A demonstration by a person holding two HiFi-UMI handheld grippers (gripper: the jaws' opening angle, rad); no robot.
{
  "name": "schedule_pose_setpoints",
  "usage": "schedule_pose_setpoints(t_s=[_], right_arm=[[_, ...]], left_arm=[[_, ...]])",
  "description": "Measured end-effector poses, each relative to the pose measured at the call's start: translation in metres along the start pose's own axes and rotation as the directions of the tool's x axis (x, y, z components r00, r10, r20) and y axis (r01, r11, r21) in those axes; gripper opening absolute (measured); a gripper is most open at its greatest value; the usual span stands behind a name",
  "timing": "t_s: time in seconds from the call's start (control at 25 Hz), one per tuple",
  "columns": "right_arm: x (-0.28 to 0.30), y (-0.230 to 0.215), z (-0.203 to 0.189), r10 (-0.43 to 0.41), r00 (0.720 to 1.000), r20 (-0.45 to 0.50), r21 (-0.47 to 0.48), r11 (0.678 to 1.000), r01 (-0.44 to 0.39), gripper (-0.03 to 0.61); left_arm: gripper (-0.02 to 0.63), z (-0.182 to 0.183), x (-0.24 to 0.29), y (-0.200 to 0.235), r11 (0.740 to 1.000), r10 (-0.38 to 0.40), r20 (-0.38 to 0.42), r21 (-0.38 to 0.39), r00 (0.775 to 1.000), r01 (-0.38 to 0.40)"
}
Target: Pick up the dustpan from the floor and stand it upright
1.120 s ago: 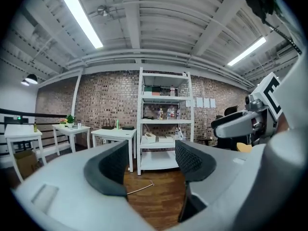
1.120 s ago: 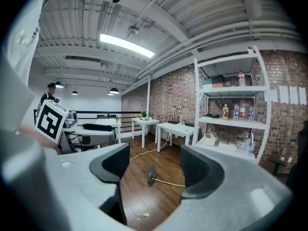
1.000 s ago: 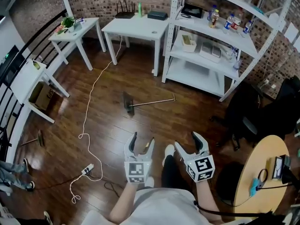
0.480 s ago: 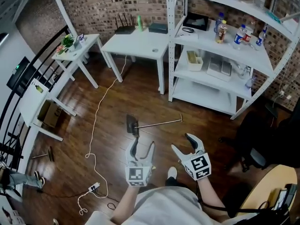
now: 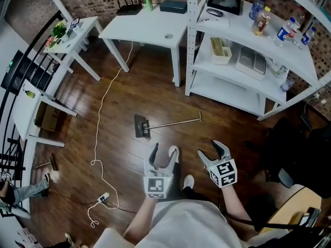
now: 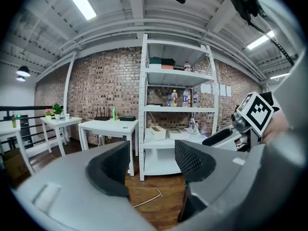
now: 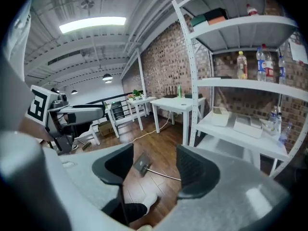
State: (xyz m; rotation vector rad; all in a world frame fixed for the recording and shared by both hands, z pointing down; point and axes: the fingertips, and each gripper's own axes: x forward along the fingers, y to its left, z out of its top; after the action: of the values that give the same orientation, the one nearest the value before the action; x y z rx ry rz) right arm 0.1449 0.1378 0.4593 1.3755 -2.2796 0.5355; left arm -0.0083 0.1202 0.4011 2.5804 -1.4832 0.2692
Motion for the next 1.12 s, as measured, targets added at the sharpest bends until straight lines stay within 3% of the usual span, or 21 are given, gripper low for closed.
schedule_pose_setpoints(t_s=[0.16, 0.32, 0.52, 0.64, 0.84, 1.0, 1.12], right_arm=[[0.058, -0.024, -0.004, -0.019, 0.996, -0.089, -0.043, 0.999, 0.015, 0.265], [0.131, -0.047, -0.008, -0.028, 0.983, -0.181, -0.021, 0.999, 0.025, 0.265], [0.239, -0.091, -0.054, -0.006, 0.953, -0.301, -0.04, 0.999, -0.006, 0.26], [0.288, -0.125, -0.113, 0.003, 0.92, -0.393, 0.003, 1.0, -0.002, 0.228], [0.351, -0.176, -0.245, 0.023, 0.836, -0.548, 0.07, 0.997, 0.019, 0.219], [0.425, -0.222, -0.34, 0.014, 0.804, -0.595, 0.082, 0.996, 0.043, 0.218], [0.475, -0.259, -0.418, -0.016, 0.767, -0.641, 0.068, 0.995, 0.078, 0.212]], left_arm=[[0.304, -0.024, 0.066, 0.024, 0.999, -0.031, -0.065, -0.023, 0.997, 0.03], [0.316, -0.051, 0.129, 0.062, 0.997, -0.068, -0.127, -0.047, 0.99, 0.063], [0.316, -0.119, 0.209, 0.096, 0.99, -0.128, -0.189, -0.078, 0.974, 0.115], [0.313, -0.186, 0.248, 0.1, 0.99, -0.135, -0.27, -0.083, 0.953, 0.116], [0.301, -0.314, 0.289, 0.092, 0.988, -0.127, -0.423, -0.132, 0.897, 0.078], [0.301, -0.405, 0.333, 0.094, 0.987, -0.112, -0.465, -0.155, 0.878, 0.044], [0.298, -0.483, 0.361, 0.085, 0.984, -0.131, -0.507, -0.174, 0.852, 0.048]])
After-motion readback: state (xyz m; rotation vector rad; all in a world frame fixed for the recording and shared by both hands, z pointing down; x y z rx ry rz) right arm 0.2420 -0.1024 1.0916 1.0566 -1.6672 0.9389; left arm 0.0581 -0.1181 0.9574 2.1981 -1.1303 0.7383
